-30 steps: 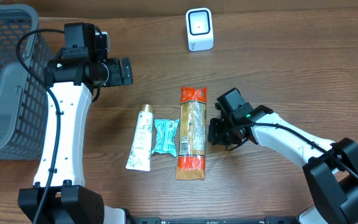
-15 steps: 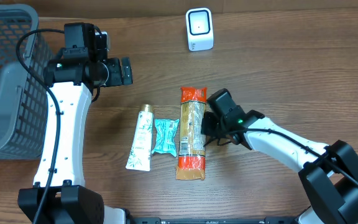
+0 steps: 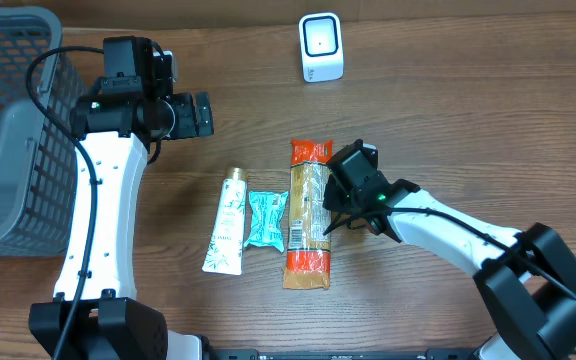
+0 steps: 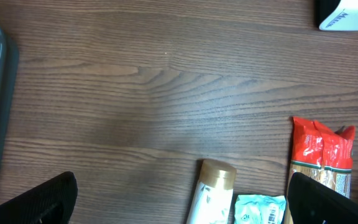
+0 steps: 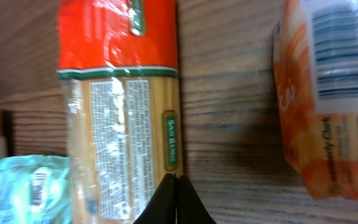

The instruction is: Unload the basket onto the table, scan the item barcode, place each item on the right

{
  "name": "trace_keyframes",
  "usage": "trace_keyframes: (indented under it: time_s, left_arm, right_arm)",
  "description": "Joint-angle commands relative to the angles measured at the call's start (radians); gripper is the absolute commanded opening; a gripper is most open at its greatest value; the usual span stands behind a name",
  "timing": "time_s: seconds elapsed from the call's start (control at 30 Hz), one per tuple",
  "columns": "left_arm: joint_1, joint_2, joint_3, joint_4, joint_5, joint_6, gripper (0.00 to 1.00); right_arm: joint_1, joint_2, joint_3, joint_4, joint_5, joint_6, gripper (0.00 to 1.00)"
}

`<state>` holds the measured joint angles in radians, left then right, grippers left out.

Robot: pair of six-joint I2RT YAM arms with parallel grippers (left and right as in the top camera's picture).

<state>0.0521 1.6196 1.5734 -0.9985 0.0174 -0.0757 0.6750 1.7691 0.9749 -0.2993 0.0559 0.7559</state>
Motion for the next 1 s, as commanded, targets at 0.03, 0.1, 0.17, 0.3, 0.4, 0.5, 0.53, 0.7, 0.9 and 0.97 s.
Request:
trace_keyframes:
  time_s: [0.03,0.1,0.17,0.3,0.4,0.5,0.53,0.7,0.9,0.97]
  left_arm:
    - [-0.008,-0.005,0.011,0.004,-0.006,-0.014,1.0]
    - [-0.007,-0.005,0.011,0.004,-0.006,-0.014,1.0]
    - [-0.006,-0.005,0.011,0.004,-0.006,-0.014,1.0]
    - [-0.006,-0.005,0.011,0.004,-0.006,-0.014,1.0]
    - [-0.007,-0.005,0.011,0.004,-0.006,-0.014,1.0]
    - [-0.006,-0.005,0.011,0.004,-0.006,-0.014,1.0]
    - [-0.006,-0.005,0.011,0.004,-0.006,-0.014,1.0]
    - [-0.006,-0.005,0.011,0.004,-0.006,-0.014,1.0]
    - [-0.006,-0.005,0.011,0.004,-0.006,-0.014,0.99]
    - [-0.006,-0.005,0.011,0.004,-0.006,-0.014,1.0]
  right_arm:
    - [0.024,0.027,0.016,0.006,0.0,0.005,0.04]
    - [0.035,0.027,0.016,0.01,-0.006,0.003,0.04]
    - [0.048,0.027,0.016,0.018,-0.034,0.003,0.04]
    - [0.09,0.027,0.016,0.05,-0.088,-0.002,0.04]
    - [0.122,0.027,0.016,0.079,-0.086,-0.04,0.04]
    - [0.134,0.027,0.02,0.093,-0.084,-0.058,0.04]
    - [0.134,0.027,0.028,0.092,-0.084,-0.077,0.04]
    - [0.086,-0.013,0.127,-0.005,-0.084,-0.193,0.04]
    - [-0.012,-0.149,0.267,-0.175,-0.084,-0.273,0.04]
    - [-0.065,-0.182,0.291,-0.235,-0.084,-0.271,0.04]
